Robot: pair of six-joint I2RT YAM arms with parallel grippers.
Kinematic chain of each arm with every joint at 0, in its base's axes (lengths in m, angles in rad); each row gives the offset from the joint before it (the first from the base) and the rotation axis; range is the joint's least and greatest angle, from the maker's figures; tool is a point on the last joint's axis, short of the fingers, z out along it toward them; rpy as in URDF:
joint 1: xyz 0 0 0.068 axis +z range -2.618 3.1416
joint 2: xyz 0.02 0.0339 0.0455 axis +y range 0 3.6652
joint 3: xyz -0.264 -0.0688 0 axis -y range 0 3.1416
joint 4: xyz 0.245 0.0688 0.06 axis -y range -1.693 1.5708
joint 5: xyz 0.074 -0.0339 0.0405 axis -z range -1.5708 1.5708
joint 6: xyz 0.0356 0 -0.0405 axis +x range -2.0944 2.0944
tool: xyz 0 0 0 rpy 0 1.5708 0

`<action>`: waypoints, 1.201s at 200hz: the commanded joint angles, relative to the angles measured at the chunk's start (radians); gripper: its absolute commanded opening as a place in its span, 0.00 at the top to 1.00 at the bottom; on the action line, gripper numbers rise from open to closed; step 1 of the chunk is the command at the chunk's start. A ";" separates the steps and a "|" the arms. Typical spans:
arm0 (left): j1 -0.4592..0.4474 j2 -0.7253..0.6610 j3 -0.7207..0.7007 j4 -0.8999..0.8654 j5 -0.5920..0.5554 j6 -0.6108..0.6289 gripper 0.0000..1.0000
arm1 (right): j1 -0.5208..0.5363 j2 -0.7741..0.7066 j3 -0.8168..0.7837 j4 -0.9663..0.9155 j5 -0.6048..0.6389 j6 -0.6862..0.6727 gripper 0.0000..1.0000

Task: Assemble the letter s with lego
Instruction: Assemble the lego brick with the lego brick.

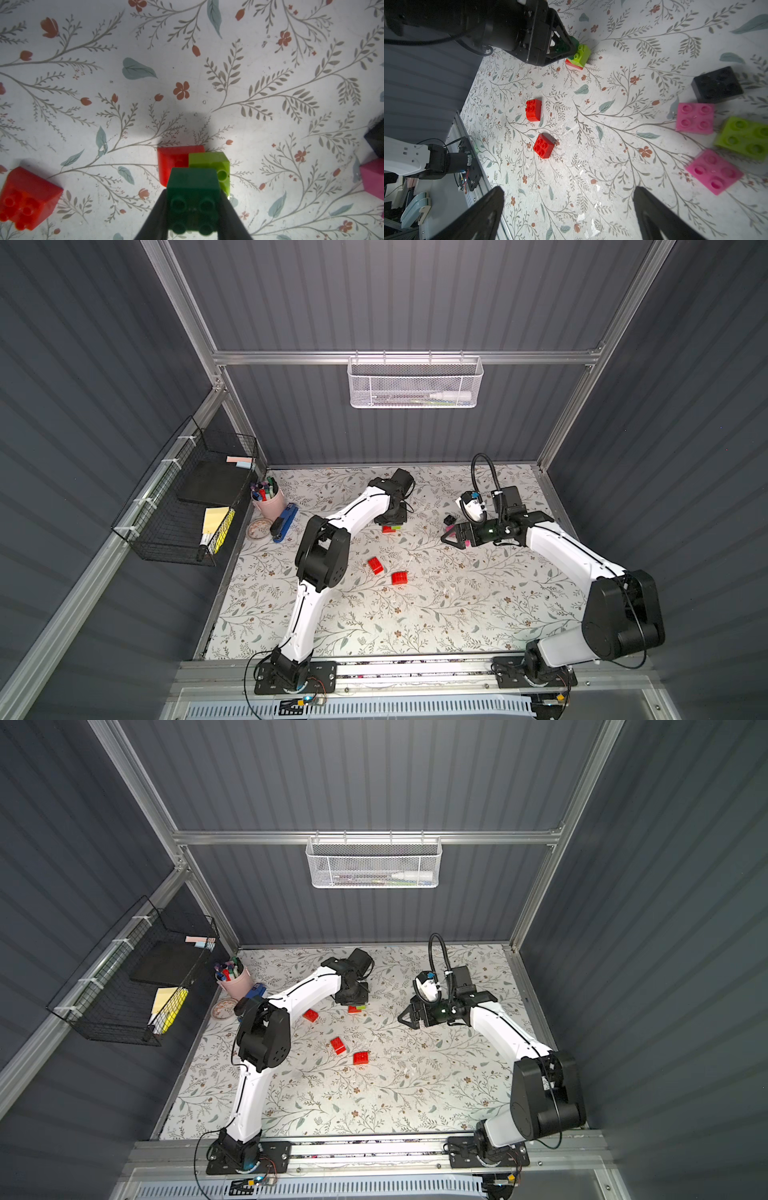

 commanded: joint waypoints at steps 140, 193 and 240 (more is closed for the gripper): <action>-0.003 0.096 -0.005 -0.079 -0.006 0.049 0.72 | -0.010 -0.023 -0.017 0.002 -0.021 -0.007 0.01; -0.003 0.111 0.023 -0.098 -0.011 0.074 0.71 | -0.010 -0.024 -0.008 0.002 -0.027 -0.010 0.01; -0.006 0.127 0.030 -0.106 -0.011 0.093 0.70 | -0.010 -0.026 -0.006 0.002 -0.027 -0.011 0.01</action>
